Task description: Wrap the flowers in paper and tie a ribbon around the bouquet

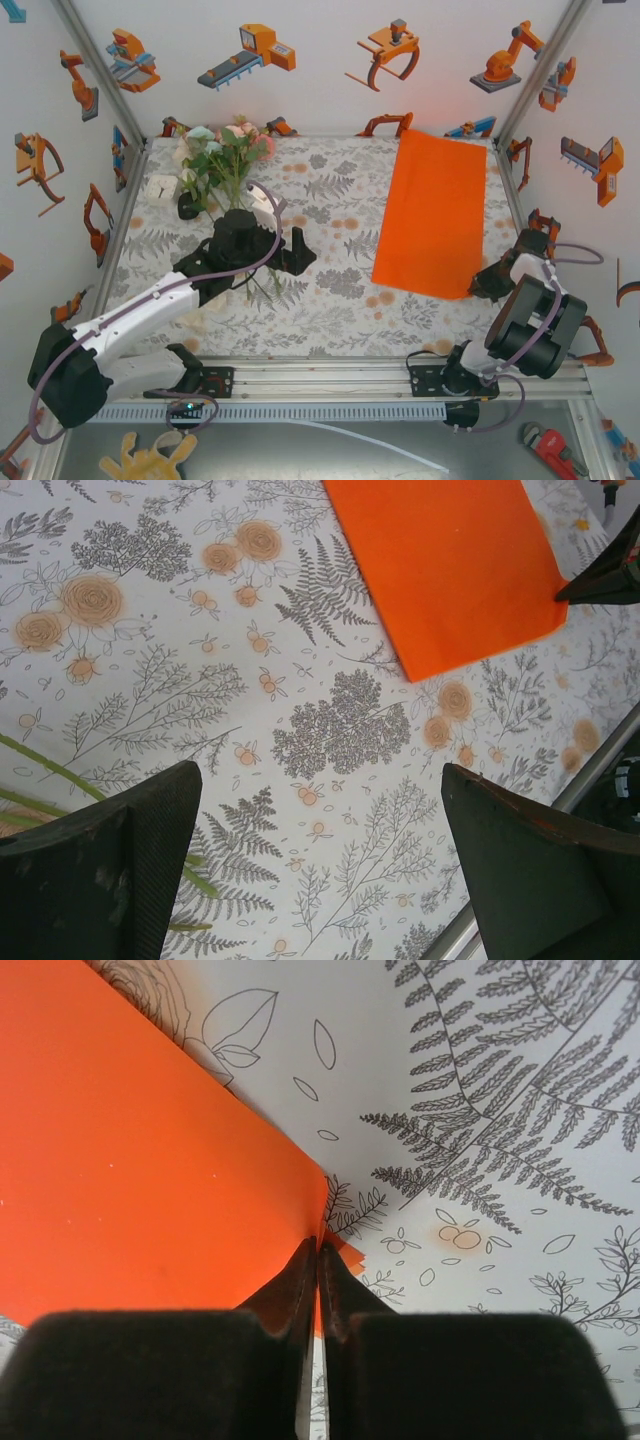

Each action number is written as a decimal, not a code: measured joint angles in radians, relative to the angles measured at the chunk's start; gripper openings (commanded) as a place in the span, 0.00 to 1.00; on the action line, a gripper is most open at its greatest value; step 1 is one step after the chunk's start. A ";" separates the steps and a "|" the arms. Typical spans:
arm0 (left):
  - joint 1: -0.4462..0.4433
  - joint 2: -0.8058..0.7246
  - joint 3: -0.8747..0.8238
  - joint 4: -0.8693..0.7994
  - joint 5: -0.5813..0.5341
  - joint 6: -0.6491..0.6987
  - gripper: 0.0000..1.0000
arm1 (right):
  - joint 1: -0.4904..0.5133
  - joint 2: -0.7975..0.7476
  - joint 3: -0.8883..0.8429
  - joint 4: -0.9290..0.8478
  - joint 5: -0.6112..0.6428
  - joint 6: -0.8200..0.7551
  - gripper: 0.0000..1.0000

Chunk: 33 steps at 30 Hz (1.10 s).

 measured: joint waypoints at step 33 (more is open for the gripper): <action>0.002 0.048 -0.006 0.040 0.034 -0.032 0.97 | 0.000 -0.082 0.024 -0.068 -0.025 -0.019 0.15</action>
